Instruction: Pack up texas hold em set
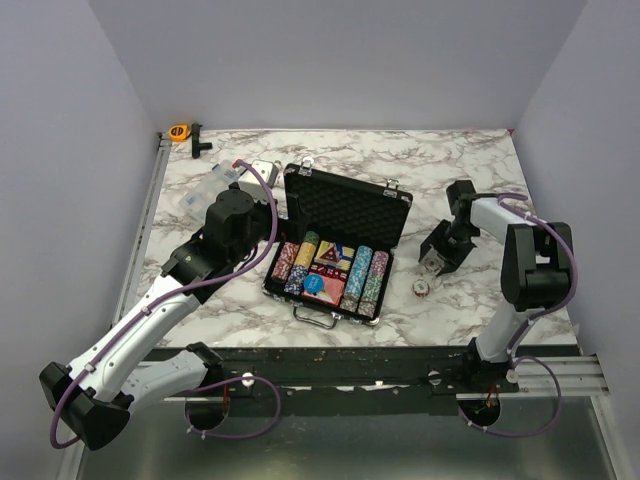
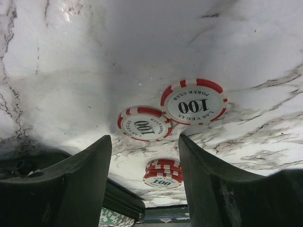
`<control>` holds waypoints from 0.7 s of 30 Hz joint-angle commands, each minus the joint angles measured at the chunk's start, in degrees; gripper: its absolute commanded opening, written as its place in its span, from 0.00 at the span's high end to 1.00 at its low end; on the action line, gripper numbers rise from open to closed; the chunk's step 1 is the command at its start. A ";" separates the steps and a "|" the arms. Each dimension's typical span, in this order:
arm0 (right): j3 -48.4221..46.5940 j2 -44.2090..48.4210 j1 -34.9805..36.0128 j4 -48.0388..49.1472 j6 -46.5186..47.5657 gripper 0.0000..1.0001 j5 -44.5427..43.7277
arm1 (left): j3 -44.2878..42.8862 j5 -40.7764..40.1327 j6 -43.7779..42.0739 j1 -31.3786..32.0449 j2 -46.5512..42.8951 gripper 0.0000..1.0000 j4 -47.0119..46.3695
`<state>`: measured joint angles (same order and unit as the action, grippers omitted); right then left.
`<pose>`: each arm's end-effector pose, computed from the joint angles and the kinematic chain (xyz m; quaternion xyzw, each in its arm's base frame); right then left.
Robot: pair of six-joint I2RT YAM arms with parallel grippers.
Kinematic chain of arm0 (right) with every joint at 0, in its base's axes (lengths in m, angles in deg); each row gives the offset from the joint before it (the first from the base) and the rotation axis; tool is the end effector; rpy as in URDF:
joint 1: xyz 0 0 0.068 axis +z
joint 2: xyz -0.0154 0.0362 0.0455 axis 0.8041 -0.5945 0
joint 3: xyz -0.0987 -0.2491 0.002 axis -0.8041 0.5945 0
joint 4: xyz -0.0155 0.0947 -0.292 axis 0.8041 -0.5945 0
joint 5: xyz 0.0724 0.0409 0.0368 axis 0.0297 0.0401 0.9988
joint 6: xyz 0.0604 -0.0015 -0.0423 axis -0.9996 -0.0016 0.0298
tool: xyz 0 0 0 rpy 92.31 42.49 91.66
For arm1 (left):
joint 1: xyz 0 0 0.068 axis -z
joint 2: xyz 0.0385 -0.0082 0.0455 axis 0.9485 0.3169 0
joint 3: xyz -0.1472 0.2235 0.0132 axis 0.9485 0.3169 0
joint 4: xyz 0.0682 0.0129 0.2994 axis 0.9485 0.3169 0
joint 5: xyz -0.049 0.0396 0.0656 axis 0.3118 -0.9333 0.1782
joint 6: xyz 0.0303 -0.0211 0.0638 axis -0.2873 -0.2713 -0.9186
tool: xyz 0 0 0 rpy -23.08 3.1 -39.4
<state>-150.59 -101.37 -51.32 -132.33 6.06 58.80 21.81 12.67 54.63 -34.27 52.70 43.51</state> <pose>0.3469 0.0192 0.0919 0.3523 0.9340 0.0571 0.0140 0.2388 -0.1705 0.3570 0.0787 0.8029 -0.2300 0.5443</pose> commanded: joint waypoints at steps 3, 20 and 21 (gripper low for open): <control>-3.57 -2.79 -0.52 0.20 0.50 0.40 -7.21 | -2.11 -0.66 -0.37 0.28 0.38 0.03 1.12; -4.93 -6.96 0.04 -1.16 2.71 0.44 -5.99 | -2.14 -0.63 -0.45 0.19 0.64 0.03 1.23; -5.02 -7.22 0.13 -1.39 2.78 0.44 -6.34 | -2.18 -0.54 -0.45 0.20 0.64 0.03 1.11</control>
<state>-156.60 -105.94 -51.37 -135.17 7.89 54.02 21.81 12.65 54.63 -34.27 53.27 43.91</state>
